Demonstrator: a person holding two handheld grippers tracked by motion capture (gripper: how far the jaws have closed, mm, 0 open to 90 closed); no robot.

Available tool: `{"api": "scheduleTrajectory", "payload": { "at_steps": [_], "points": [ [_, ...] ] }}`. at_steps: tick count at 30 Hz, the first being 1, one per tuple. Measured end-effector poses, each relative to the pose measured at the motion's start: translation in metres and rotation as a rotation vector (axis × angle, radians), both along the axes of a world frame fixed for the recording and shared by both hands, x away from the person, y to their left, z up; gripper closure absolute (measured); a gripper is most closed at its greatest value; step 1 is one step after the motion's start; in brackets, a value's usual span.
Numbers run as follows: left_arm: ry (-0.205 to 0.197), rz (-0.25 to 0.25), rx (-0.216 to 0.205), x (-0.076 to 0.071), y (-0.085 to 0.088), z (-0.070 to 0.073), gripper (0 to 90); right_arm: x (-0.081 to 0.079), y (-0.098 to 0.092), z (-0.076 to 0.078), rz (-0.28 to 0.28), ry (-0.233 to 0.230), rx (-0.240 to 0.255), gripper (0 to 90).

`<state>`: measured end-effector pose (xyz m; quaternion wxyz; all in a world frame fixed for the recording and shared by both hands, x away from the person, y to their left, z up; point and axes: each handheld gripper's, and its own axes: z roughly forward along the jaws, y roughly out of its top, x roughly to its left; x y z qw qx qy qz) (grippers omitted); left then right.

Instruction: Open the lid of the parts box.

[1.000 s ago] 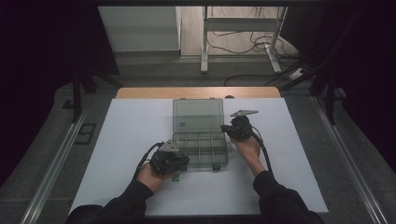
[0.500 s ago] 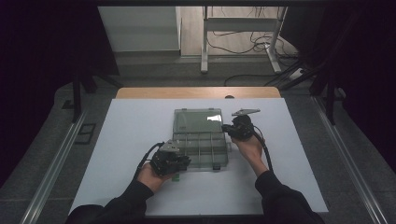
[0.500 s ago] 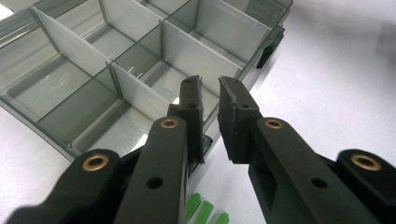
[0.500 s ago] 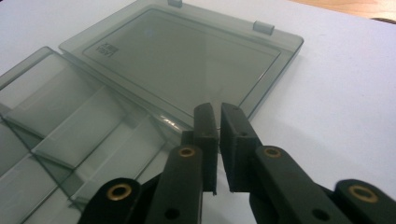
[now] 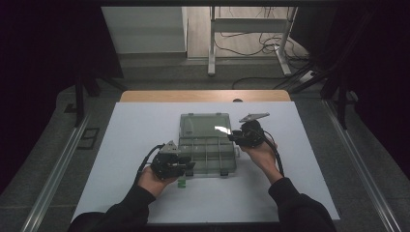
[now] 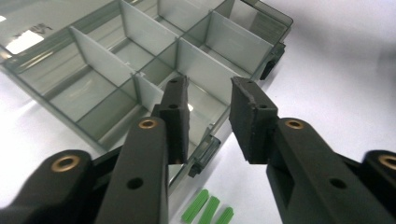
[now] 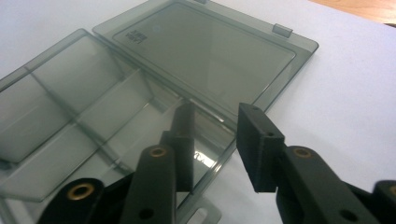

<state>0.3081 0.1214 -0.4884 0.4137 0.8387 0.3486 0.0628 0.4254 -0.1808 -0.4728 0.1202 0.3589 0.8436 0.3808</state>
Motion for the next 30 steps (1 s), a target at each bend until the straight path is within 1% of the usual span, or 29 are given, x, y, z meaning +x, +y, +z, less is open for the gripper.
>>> {"api": "scheduleTrajectory", "payload": {
  "at_steps": [1,2,6,7,8,9,12,13,15,21,24,26,27,30],
  "points": [
    [-0.002,0.002,0.001,0.000,0.001,0.001,65.5,-0.001,0.000,0.001,0.001,0.003,0.001,65.1],
    [-0.002,0.006,0.007,0.000,0.003,0.001,62.6,-0.004,0.001,0.002,0.009,0.002,-0.008,63.4],
    [-0.002,0.012,0.014,0.000,0.007,0.002,59.5,-0.007,0.002,0.004,0.020,0.002,-0.019,61.1],
    [-0.003,0.020,0.024,0.000,0.010,0.003,56.9,-0.010,0.002,0.005,0.030,-0.003,-0.028,59.4],
    [-0.003,0.020,0.024,0.000,0.010,0.003,55.9,-0.010,0.002,0.005,0.030,-0.003,-0.028,59.4],
    [-0.006,0.026,0.029,0.000,0.013,0.004,55.1,-0.013,0.001,0.007,0.035,-0.010,-0.035,57.4],
    [-0.005,0.034,0.025,0.000,0.017,0.005,53.2,-0.016,-0.001,0.008,0.039,-0.017,-0.035,55.1],
    [-0.006,0.042,0.023,0.000,0.020,0.006,51.4,-0.017,-0.002,0.010,0.041,-0.019,-0.043,53.2],
    [-0.008,0.044,0.026,-0.001,0.021,0.006,50.6,-0.018,-0.003,0.010,0.040,-0.025,-0.046,52.5],
    [-0.010,0.063,0.044,-0.002,0.031,0.008,44.8,-0.026,-0.009,0.016,0.030,-0.036,-0.023,47.6],
    [-0.012,0.067,0.051,-0.002,0.032,0.008,43.2,-0.028,-0.010,0.016,0.027,-0.037,-0.022,46.2],
    [-0.011,0.065,0.058,-0.002,0.034,0.008,40.5,-0.032,-0.011,0.016,0.025,-0.034,-0.020,44.3],
    [-0.013,0.067,0.066,-0.003,0.036,0.008,39.7,-0.033,-0.012,0.016,0.026,-0.036,-0.019,43.7],
    [-0.017,0.069,0.070,-0.003,0.038,0.008,37.2,-0.037,-0.012,0.015,0.036,-0.036,-0.015,41.8]
  ]
}}
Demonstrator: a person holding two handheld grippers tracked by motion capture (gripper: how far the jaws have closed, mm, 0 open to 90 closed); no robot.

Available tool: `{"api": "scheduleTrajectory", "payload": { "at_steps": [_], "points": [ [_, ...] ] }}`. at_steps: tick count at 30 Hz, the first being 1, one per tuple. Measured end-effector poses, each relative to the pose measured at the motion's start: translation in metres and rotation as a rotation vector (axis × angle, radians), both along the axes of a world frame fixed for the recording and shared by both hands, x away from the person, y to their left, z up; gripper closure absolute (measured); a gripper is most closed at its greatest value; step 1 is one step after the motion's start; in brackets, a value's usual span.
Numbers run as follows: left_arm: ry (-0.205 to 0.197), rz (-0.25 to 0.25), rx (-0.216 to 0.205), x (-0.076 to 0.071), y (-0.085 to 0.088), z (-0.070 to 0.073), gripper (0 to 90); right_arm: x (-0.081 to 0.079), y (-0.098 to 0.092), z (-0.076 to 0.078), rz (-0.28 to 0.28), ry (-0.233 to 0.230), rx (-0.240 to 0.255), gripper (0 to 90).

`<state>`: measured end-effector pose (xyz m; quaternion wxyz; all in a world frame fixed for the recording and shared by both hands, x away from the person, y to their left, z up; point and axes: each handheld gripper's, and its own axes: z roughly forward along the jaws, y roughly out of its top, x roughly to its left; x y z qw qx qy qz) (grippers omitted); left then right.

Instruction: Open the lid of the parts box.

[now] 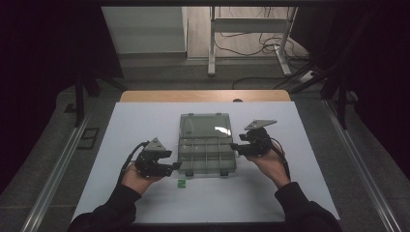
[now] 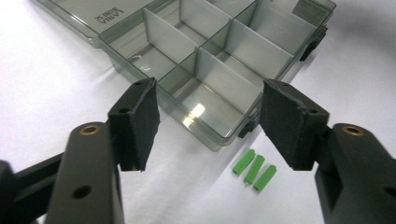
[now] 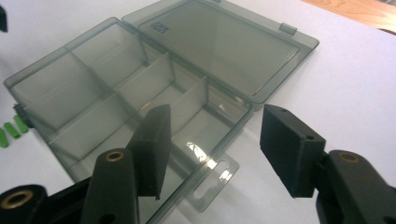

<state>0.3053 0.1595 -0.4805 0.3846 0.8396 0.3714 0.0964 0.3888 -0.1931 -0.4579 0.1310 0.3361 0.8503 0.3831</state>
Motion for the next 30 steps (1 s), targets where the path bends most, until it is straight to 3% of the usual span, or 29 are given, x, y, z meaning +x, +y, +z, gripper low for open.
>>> {"api": "scheduleTrajectory", "payload": {
  "at_steps": [8,13,21,27,30],
  "points": [
    [0.001,0.019,-0.007,-0.003,0.011,0.002,28.8,-0.010,0.000,0.001,0.010,-0.019,-0.002,36.8],
    [0.018,0.042,-0.047,-0.006,0.023,0.004,20.2,-0.018,-0.005,0.002,0.008,-0.019,-0.001,33.2],
    [0.021,0.067,-0.085,-0.010,0.036,0.007,14.5,-0.031,-0.016,0.005,0.000,-0.031,0.013,29.5],
    [0.004,0.066,-0.093,-0.017,0.042,0.011,11.5,-0.040,-0.026,0.007,-0.015,-0.036,0.030,26.2],
    [-0.027,0.068,-0.099,-0.020,0.045,0.015,10.8,-0.046,-0.032,0.008,-0.024,-0.041,0.028,23.4]
  ]
}}
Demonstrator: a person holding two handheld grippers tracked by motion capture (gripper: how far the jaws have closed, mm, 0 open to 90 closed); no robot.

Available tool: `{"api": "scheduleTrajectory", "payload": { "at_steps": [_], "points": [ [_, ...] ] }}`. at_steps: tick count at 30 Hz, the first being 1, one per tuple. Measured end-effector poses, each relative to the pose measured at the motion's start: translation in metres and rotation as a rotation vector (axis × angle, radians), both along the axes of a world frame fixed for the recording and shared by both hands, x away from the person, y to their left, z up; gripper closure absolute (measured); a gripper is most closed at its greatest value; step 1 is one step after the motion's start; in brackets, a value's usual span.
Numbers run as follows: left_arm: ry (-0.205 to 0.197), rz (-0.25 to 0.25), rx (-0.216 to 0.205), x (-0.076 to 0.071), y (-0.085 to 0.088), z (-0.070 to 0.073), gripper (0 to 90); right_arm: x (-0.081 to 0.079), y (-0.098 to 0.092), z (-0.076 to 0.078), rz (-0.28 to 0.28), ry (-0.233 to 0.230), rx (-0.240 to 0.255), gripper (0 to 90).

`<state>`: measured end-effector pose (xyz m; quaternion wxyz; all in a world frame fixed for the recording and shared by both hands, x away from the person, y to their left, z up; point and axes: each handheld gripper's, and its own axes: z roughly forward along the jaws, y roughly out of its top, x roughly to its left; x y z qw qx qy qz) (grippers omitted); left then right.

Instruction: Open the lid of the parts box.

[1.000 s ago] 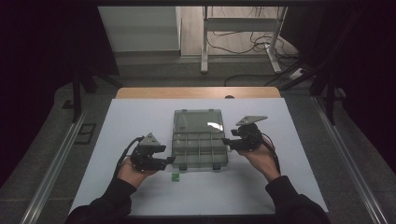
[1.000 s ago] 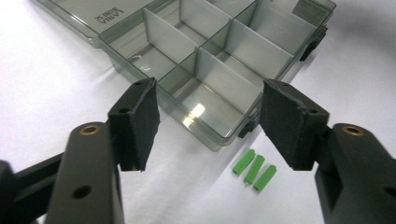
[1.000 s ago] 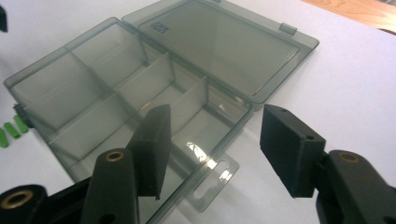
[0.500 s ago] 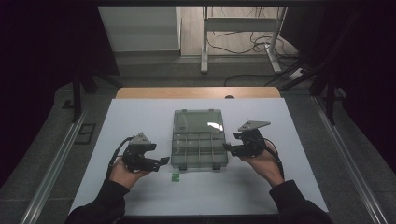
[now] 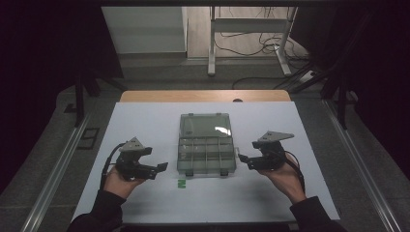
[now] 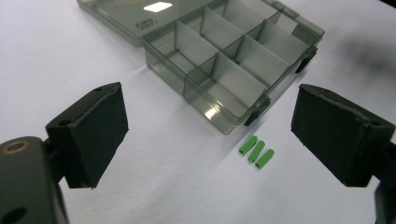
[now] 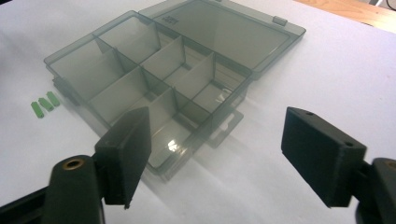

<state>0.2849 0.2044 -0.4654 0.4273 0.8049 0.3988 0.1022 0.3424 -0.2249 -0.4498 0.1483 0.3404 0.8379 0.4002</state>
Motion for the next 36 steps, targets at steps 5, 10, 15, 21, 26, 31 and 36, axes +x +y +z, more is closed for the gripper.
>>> {"api": "scheduleTrajectory", "payload": {
  "at_steps": [5,10,15,21,26,31,36],
  "points": [
    [-0.023,-0.003,0.018,-0.006,0.004,0.003,8.6,-0.009,-0.006,0.002,-0.012,-0.008,0.002,19.9],
    [-0.035,0.000,0.082,-0.011,0.005,0.004,7.4,-0.014,-0.011,0.003,-0.028,0.005,0.033,18.0],
    [-0.042,0.008,0.096,-0.016,0.010,0.005,6.9,-0.021,-0.020,0.005,-0.059,0.020,0.076,14.2],
    [-0.040,0.035,0.081,-0.023,0.021,0.006,6.8,-0.029,-0.029,0.006,-0.067,0.016,0.071,11.4],
    [-0.030,0.046,0.069,-0.028,0.029,0.005,6.7,-0.035,-0.034,0.006,-0.077,0.010,0.071,8.9],
    [-0.027,0.060,0.032,-0.035,0.041,0.003,6.3,-0.044,-0.041,0.006,-0.110,-0.010,0.048,5.0],
    [-0.028,0.066,0.031,-0.039,0.045,0.001,5.7,-0.051,-0.048,0.005,-0.126,-0.016,0.025,2.7]
  ]
}}
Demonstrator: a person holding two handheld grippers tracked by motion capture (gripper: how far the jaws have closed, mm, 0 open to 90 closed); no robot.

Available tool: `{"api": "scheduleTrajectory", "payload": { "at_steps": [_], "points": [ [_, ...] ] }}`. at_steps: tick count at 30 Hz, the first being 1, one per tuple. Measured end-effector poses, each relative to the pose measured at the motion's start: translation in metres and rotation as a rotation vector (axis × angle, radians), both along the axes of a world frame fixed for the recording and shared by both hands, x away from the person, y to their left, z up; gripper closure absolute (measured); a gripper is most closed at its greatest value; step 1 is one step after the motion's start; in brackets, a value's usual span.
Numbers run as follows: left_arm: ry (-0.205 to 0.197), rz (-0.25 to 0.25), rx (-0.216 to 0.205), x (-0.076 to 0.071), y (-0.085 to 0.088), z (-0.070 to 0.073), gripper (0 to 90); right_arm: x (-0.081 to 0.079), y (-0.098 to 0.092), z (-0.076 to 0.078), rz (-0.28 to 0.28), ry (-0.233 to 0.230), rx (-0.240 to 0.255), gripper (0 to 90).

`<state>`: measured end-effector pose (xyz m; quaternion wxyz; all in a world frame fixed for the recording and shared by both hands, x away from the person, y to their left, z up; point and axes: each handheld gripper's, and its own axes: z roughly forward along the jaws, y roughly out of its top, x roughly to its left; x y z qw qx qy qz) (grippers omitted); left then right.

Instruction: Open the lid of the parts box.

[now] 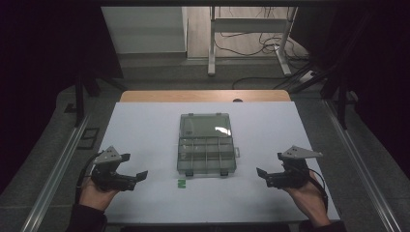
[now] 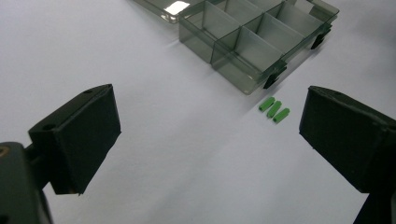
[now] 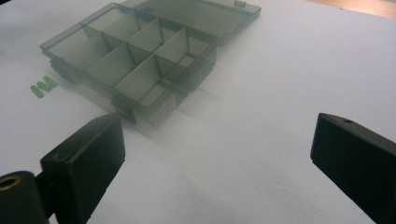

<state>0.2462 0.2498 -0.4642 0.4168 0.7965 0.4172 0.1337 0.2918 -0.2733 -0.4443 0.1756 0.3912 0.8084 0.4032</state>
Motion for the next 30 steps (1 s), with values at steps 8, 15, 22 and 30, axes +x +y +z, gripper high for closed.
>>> {"api": "scheduleTrajectory", "payload": {
  "at_steps": [8,15,22,30],
  "points": [
    [-0.009,0.005,0.016,-0.004,0.002,-0.001,5.1,-0.009,-0.013,-0.003,-0.022,0.001,-0.011,1.6],
    [0.002,0.009,0.004,-0.010,0.006,-0.002,4.2,-0.015,-0.023,-0.007,-0.039,0.005,-0.033,0.4],
    [0.008,0.008,0.009,-0.013,0.006,-0.004,3.4,-0.017,-0.026,-0.011,-0.039,0.019,-0.059,0.0],
    [0.011,0.015,0.014,-0.015,0.007,-0.005,2.7,-0.017,-0.024,-0.015,-0.028,0.030,-0.089,0.0]
  ]
}}
